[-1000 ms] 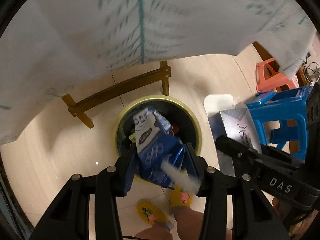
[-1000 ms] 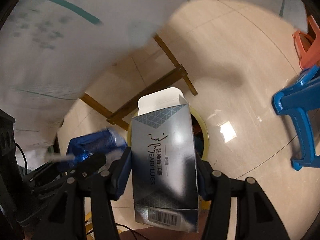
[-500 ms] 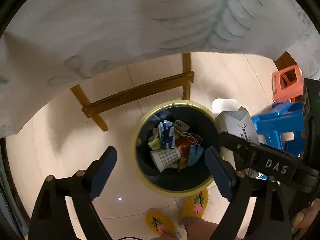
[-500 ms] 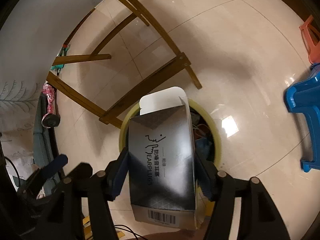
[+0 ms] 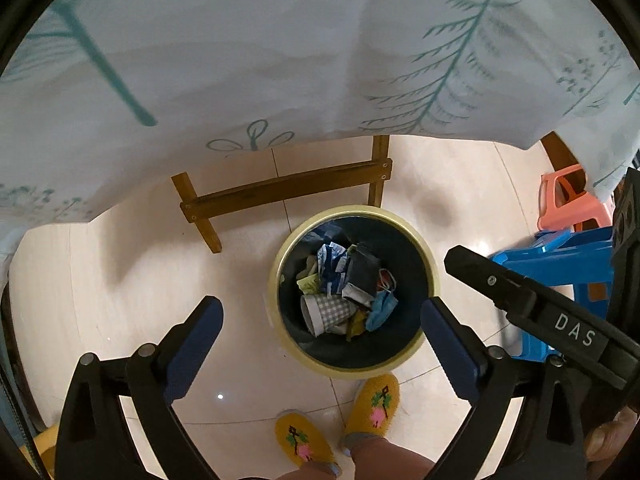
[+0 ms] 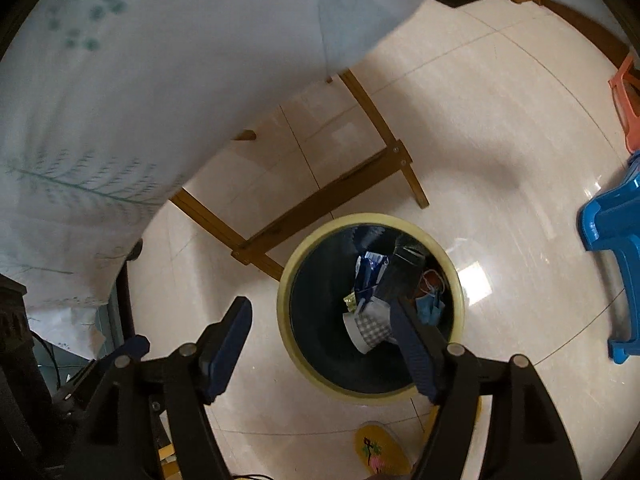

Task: Collect trash
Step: 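Open both grippers over the bin to drop the carton and box, then move both open tools back toward the table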

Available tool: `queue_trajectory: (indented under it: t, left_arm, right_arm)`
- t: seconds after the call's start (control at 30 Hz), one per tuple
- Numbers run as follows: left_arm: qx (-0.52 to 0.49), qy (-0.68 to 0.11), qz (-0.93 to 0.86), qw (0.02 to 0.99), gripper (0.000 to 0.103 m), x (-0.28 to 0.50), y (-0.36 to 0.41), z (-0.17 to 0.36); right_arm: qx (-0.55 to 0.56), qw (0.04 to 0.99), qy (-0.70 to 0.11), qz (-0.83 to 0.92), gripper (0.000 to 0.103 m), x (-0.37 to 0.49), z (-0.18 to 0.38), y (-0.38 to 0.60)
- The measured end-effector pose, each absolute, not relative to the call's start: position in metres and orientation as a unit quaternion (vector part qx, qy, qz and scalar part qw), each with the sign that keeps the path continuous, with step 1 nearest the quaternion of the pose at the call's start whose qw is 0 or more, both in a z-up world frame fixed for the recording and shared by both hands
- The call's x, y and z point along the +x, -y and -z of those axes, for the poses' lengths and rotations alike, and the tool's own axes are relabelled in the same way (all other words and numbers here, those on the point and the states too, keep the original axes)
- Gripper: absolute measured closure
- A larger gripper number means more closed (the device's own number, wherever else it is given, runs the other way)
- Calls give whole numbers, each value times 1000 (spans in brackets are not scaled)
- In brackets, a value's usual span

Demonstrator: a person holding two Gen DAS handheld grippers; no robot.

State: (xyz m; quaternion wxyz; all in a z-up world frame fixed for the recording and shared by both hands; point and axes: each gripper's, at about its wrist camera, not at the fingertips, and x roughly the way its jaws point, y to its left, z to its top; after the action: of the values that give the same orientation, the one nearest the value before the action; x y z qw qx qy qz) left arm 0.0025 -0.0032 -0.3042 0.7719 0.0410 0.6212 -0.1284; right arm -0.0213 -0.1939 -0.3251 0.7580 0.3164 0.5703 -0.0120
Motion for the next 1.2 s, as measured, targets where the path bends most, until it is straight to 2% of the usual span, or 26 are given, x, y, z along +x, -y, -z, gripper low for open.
queue_trajectory:
  t: [0.23,0.4,0.9,1.2]
  left_arm:
    - [34,-615,128,777,5,-13,2,258]
    - [29,-612,135,779,5,-25,-3,204]
    - [22,-537,190,822,5,-32,-13,-14]
    - [20,-489,196,850,5,-17,-24,-87]
  right_arm:
    - [322,767,-555,23,31,-38,280,201]
    - [322,768,-552,36,31,-57,235,203]
    - [316,816,-485,15,31,-78,19,199]
    - [268,855,-445,-3,31,-65,-61,178]
